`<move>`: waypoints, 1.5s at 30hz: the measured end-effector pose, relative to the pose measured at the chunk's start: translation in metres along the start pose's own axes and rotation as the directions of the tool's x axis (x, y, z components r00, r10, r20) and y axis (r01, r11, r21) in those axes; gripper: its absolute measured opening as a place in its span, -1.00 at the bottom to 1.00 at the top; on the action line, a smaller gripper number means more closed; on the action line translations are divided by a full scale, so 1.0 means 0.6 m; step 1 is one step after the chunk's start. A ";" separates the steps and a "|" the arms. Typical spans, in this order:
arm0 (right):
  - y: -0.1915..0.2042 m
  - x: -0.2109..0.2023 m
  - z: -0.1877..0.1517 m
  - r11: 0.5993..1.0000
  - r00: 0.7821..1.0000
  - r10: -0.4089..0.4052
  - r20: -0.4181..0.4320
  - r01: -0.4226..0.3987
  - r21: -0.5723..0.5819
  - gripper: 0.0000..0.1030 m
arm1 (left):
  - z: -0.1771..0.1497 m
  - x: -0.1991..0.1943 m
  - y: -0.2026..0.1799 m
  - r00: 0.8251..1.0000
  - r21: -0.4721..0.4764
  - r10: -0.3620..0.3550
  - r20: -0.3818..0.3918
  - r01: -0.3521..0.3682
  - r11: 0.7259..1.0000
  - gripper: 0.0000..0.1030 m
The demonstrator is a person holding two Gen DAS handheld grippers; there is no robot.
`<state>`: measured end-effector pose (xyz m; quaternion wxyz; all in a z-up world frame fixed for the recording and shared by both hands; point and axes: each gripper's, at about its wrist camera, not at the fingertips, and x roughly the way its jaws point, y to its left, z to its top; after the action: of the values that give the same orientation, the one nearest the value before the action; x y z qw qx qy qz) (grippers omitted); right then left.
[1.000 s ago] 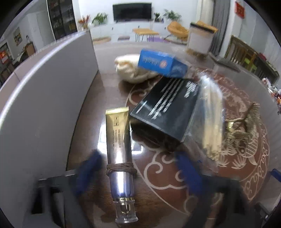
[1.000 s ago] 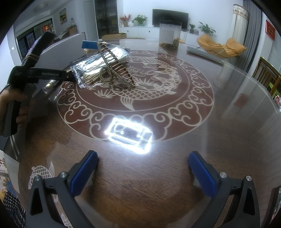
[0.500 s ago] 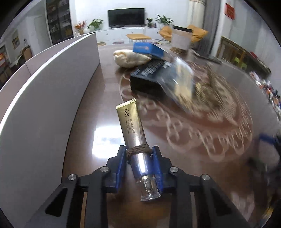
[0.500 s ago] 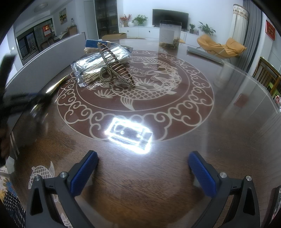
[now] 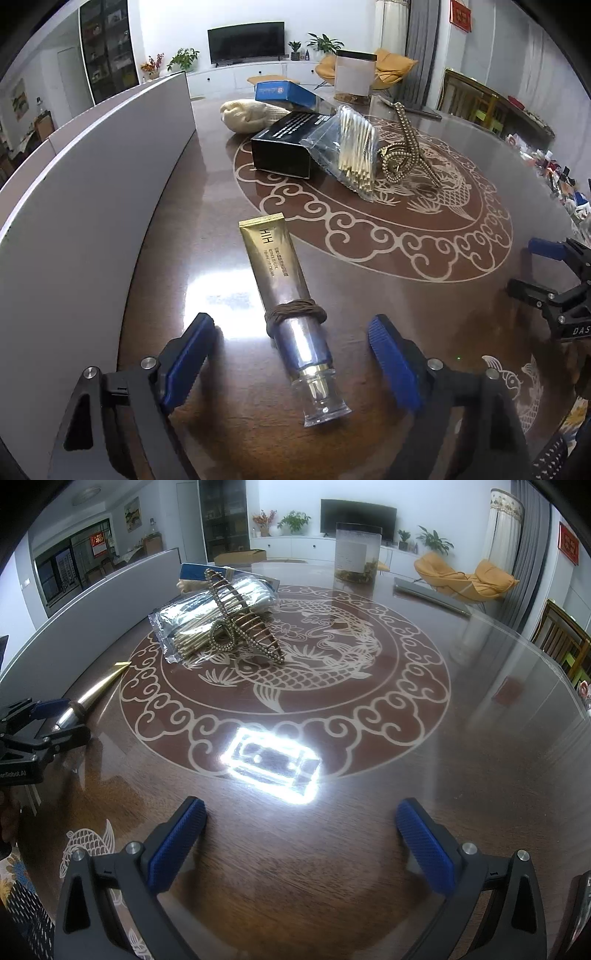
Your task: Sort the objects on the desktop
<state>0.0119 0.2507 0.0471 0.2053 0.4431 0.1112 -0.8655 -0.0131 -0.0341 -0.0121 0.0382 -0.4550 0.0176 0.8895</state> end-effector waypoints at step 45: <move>0.000 -0.001 -0.001 1.000 1.000 -0.001 0.000 0.001 0.002 1.00 | -0.001 0.011 0.000 1.000 -0.004 0.006 -0.025 -0.006 1.000 1.00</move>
<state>0.0124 0.2508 0.0472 0.2046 0.4432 0.1106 -0.8657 -0.0166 -0.0338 -0.0175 0.0343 -0.4661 0.0178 0.8839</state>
